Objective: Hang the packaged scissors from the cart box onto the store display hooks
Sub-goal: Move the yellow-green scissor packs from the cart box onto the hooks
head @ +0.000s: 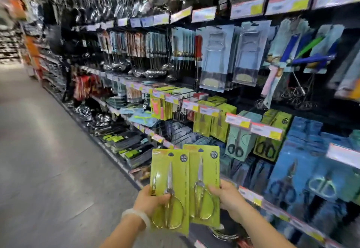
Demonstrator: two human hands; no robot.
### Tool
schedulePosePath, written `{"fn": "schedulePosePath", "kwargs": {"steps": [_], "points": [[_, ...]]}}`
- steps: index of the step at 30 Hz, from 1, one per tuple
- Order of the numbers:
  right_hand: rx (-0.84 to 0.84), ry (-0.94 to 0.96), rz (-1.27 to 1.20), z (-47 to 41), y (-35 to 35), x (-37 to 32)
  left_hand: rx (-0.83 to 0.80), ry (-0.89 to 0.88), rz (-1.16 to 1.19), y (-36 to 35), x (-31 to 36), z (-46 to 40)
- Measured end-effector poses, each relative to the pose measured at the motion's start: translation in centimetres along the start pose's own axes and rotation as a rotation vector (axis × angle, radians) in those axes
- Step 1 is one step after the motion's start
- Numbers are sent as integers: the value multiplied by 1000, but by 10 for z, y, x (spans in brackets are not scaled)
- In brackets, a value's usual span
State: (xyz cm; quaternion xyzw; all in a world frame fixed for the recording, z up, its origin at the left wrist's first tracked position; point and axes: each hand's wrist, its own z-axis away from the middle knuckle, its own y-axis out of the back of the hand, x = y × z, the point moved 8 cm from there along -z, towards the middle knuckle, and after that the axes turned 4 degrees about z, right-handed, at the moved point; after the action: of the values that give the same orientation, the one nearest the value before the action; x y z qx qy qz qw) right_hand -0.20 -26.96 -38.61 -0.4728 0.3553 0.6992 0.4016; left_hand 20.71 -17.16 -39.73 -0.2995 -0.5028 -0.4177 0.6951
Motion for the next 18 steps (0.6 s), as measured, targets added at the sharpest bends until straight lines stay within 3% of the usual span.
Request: {"fn": "schedulePosePath", "kwargs": {"steps": [9, 18], "points": [[149, -70, 14, -139, -21, -36, -49, 9, -16, 35, 50, -131], [385, -170, 16, -232, -21, -53, -175, 63, -204, 39, 76, -272]]}}
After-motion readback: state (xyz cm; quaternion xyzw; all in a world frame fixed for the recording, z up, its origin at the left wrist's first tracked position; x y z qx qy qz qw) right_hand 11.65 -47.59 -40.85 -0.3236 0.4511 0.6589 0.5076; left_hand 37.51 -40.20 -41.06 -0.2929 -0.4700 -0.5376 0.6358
